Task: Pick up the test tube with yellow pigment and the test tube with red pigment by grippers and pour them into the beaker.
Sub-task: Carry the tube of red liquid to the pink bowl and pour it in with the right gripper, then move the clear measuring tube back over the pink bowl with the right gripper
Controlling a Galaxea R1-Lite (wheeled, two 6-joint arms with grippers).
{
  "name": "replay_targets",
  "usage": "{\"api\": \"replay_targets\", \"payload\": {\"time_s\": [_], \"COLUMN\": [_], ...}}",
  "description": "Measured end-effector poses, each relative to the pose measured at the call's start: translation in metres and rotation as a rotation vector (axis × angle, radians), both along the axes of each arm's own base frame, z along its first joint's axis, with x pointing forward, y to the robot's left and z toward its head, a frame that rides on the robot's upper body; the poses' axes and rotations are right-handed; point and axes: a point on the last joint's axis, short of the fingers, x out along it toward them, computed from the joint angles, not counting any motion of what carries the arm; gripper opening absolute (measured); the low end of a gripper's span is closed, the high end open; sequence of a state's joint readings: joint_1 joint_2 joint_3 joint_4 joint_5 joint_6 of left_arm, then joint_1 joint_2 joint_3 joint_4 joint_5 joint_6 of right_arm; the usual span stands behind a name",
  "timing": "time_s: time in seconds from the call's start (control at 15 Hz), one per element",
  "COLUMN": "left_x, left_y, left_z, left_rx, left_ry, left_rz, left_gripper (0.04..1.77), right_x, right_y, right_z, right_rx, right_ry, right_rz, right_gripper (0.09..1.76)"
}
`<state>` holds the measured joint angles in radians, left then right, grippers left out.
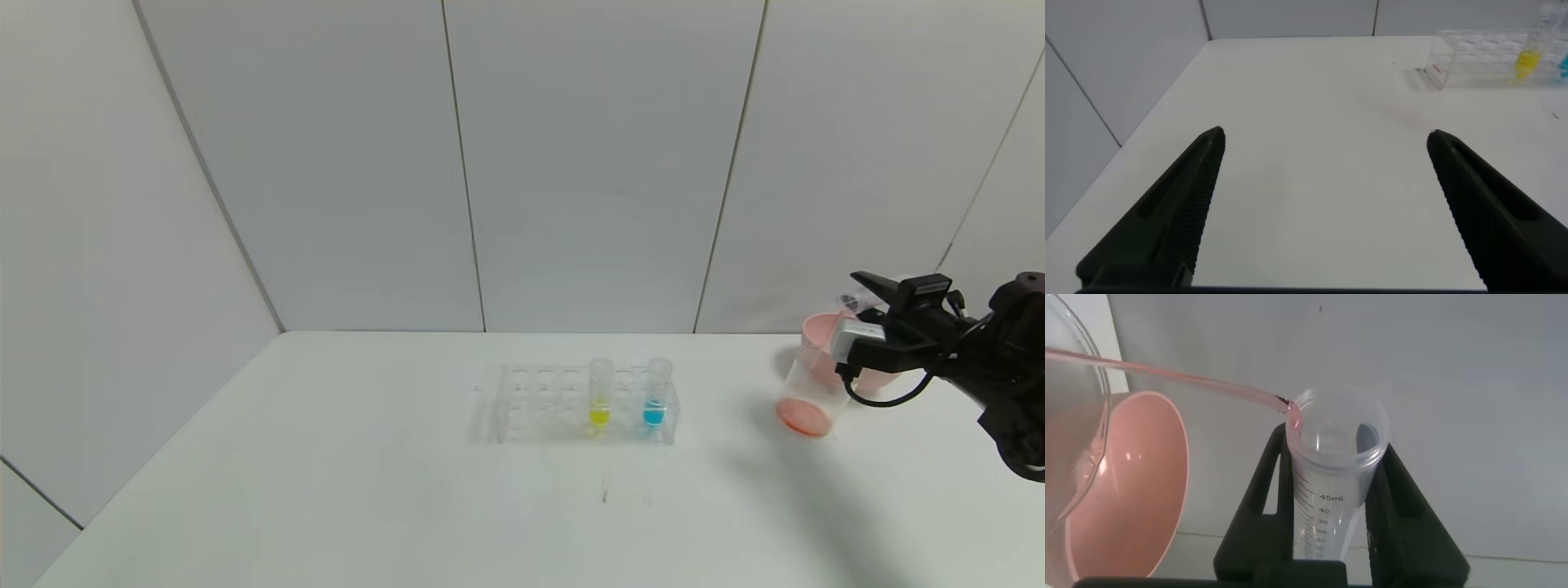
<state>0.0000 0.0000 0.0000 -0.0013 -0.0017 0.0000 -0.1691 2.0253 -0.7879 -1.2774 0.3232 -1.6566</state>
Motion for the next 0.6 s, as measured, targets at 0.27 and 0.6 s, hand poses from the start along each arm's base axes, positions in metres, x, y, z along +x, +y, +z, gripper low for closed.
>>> {"api": "replay_targets", "payload": {"time_s": [0.27,0.6], "left_x": [0.0,0.0], "left_y": [0.0,0.0], "left_z": [0.0,0.0], "left_rx": [0.0,0.0], "left_ry": [0.0,0.0], "left_rz": [0.0,0.0], "left_gripper": [1.76,1.76], "right_x": [-0.0003,0.0001], "right_y": [0.0013,0.0022], "right_z": [-0.0004,0.0021], "right_rx": [-0.017,-0.028], "right_ry": [-0.003,-0.028], "right_rz": [0.002,0.004], "right_gripper": [0.56,0.56]}}
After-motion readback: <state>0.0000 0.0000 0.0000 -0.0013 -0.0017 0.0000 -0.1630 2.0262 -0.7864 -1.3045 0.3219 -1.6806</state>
